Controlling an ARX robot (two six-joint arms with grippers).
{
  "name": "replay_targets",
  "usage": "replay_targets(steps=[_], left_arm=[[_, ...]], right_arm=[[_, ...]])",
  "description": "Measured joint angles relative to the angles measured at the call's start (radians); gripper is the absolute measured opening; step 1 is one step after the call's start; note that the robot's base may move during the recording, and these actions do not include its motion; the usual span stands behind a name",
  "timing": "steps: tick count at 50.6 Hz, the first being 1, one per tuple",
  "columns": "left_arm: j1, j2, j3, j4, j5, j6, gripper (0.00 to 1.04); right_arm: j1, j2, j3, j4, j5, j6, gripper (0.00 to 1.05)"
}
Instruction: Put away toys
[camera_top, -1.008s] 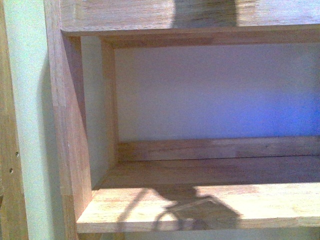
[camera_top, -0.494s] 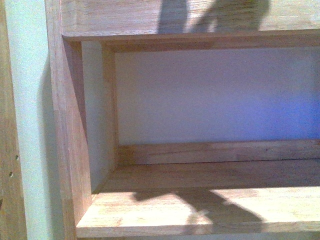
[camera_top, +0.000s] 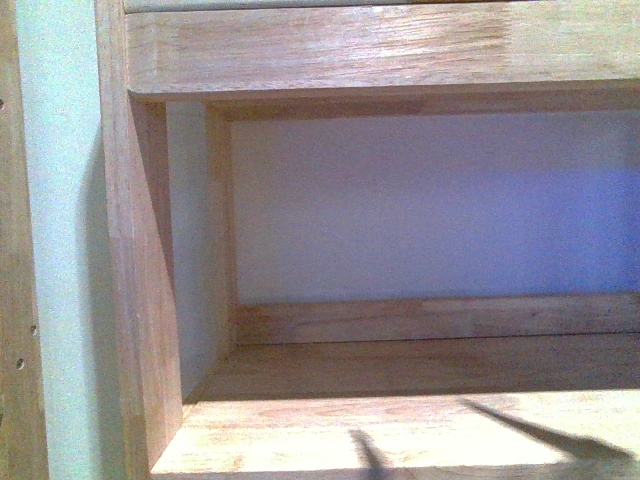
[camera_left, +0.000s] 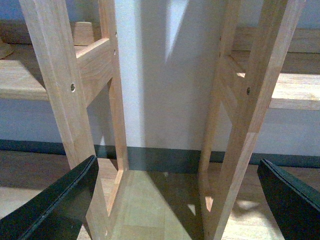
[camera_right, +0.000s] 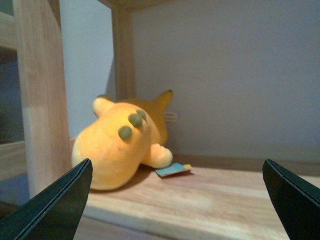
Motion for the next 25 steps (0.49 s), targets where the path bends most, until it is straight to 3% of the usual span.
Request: replay_targets(steps=[17, 25], left_arm=[[0.000, 0.000, 0.000, 0.000, 0.000, 0.000, 0.99], [0.000, 0.000, 0.000, 0.000, 0.000, 0.000, 0.99]], right_arm=[[-0.124, -0.220, -0.400, 0.079, -0.008, -0.002, 1.04], [-0.135, -0.337, -0.562, 0.068, -0.024, 0.011, 1.04]])
